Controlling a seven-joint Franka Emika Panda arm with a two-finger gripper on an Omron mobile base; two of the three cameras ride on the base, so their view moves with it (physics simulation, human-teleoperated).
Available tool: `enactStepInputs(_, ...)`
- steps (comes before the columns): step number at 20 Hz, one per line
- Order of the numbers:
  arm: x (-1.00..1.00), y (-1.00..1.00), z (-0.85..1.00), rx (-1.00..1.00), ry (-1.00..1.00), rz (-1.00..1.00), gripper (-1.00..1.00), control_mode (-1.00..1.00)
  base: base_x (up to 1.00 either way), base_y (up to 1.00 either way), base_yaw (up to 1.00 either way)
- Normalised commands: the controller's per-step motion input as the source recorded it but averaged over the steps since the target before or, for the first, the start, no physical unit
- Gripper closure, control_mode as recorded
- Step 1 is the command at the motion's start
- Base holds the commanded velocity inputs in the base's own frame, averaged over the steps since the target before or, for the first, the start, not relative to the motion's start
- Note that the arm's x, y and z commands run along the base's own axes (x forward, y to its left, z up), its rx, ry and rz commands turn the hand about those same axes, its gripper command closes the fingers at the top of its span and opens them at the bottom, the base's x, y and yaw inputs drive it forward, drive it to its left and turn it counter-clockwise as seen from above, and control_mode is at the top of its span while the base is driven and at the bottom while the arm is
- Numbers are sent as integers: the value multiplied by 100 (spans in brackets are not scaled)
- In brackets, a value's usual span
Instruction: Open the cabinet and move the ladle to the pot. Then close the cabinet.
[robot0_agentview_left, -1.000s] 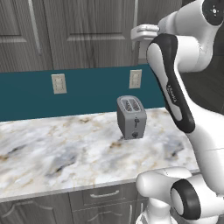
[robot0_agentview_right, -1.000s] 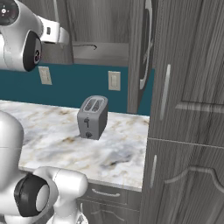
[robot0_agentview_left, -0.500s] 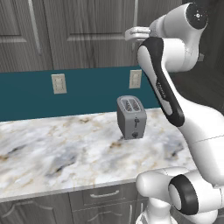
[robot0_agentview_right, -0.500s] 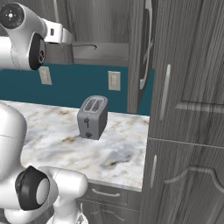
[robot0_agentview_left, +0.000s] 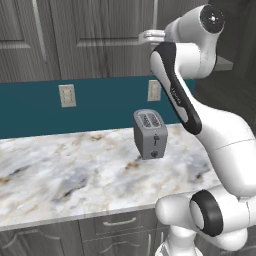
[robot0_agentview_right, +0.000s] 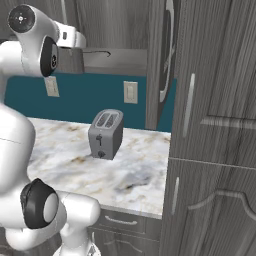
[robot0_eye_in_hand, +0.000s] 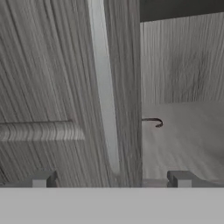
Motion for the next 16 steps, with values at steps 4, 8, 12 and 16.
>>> enactStepInputs(4,31,4,0,0,0,-2,-100,-100,0,0,0)
enactStepInputs(8,28,7,0,0,0,-1,-100,-100,0,0,0)
enactStepInputs(12,26,6,0,0,0,-1,-100,-100,0,0,0)
enactStepInputs(16,29,4,0,0,0,-1,-100,-100,0,0,0)
